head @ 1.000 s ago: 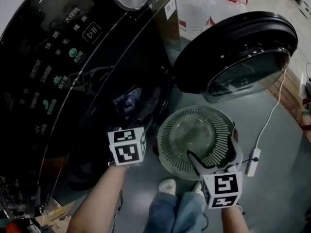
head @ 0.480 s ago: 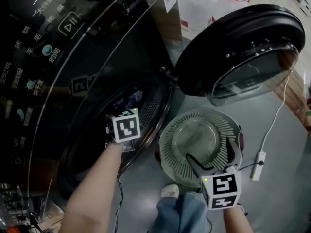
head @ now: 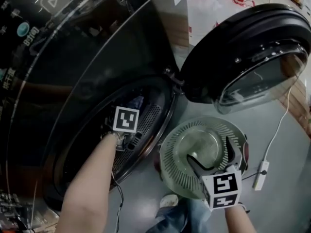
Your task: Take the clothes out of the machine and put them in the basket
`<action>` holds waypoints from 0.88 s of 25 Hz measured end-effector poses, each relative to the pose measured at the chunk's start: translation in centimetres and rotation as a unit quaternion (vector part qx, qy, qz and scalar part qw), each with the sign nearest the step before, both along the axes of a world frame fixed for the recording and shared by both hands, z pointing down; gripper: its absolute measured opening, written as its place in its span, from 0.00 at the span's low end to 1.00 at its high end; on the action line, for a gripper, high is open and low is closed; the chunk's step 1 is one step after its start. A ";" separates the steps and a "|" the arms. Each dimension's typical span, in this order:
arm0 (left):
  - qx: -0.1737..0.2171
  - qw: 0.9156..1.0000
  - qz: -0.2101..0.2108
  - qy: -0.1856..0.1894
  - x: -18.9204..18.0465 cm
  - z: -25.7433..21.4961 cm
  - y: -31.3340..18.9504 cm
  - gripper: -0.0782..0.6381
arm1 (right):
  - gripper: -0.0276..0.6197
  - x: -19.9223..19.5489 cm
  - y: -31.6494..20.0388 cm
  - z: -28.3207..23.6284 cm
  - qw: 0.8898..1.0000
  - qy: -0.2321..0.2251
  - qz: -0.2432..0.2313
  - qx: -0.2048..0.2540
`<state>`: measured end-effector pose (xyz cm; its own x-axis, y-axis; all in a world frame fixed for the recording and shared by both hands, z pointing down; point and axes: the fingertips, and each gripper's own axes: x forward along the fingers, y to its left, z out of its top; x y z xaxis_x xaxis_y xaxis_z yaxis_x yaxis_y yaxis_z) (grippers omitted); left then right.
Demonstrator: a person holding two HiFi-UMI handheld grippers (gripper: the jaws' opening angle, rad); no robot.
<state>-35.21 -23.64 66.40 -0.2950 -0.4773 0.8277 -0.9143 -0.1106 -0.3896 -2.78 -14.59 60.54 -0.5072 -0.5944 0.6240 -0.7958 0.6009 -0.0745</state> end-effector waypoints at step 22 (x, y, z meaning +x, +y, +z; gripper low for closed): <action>-0.024 0.997 0.007 -0.068 2.0 -6.1 5.8 0.13 | 0.91 2.7 3.9 -5.5 0.999 0.001 0.007 -0.036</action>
<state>-33.18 -17.87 60.29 -0.3998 -0.4426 0.8027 -0.8515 -0.1448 -0.5040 -0.04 -10.65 55.02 -0.4978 -0.5555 0.6660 -0.8047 0.5822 -0.1158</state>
